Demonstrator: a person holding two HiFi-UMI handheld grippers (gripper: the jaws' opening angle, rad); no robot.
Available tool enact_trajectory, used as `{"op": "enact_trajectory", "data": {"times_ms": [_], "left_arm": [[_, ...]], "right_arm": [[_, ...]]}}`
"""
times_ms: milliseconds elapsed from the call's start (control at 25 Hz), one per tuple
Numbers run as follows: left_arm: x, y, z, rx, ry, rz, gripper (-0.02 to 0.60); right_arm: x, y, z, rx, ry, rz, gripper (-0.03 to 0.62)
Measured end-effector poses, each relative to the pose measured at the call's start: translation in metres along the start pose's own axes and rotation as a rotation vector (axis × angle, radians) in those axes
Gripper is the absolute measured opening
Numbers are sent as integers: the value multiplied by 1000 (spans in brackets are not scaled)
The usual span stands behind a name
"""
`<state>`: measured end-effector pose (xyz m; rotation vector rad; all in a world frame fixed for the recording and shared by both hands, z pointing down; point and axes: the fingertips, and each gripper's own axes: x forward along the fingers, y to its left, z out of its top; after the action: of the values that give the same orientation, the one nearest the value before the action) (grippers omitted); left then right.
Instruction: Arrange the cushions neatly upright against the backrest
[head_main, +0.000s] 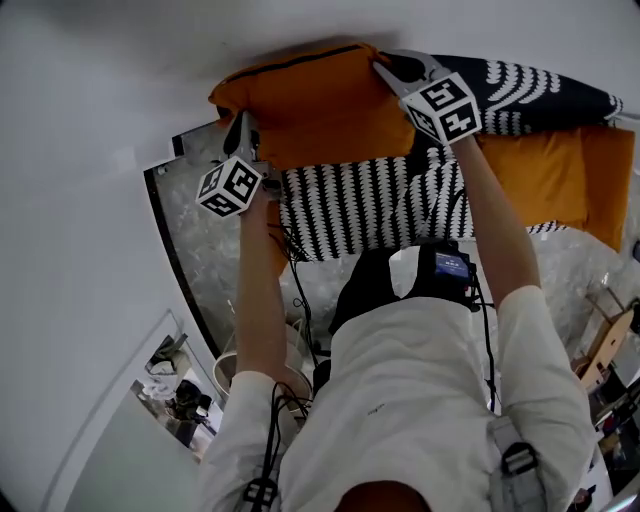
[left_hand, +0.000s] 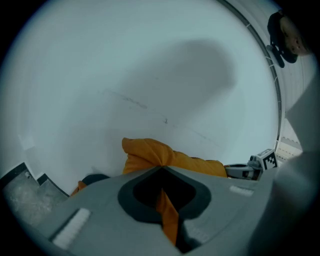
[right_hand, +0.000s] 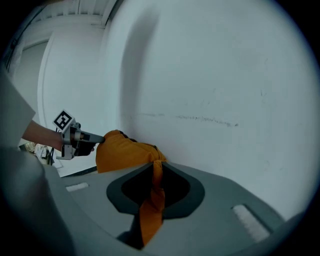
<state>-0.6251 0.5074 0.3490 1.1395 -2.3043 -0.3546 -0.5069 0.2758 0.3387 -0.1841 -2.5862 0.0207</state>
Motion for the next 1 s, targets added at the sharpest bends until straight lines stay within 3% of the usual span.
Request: {"op": "enact_trajectory", "data": {"times_ms": [200, 640, 720, 840, 920, 1000], "left_arm": [[26, 3, -9, 8, 29, -15, 9], [54, 25, -10, 4, 35, 13, 42], [54, 25, -10, 16, 43, 2, 59], [49, 22, -9, 58, 58, 0, 104], [43, 22, -10, 108, 81, 27, 200], [36, 25, -13, 137, 98, 54, 222]], "right_arm": [[18, -18, -30, 63, 13, -53, 67], [54, -36, -41, 37, 68, -124, 69], [54, -42, -41, 61, 71, -135, 99], [45, -55, -40, 116, 61, -151, 196], [37, -60, -38, 125, 64, -150, 270], [30, -61, -37, 103, 73, -149, 275]]}}
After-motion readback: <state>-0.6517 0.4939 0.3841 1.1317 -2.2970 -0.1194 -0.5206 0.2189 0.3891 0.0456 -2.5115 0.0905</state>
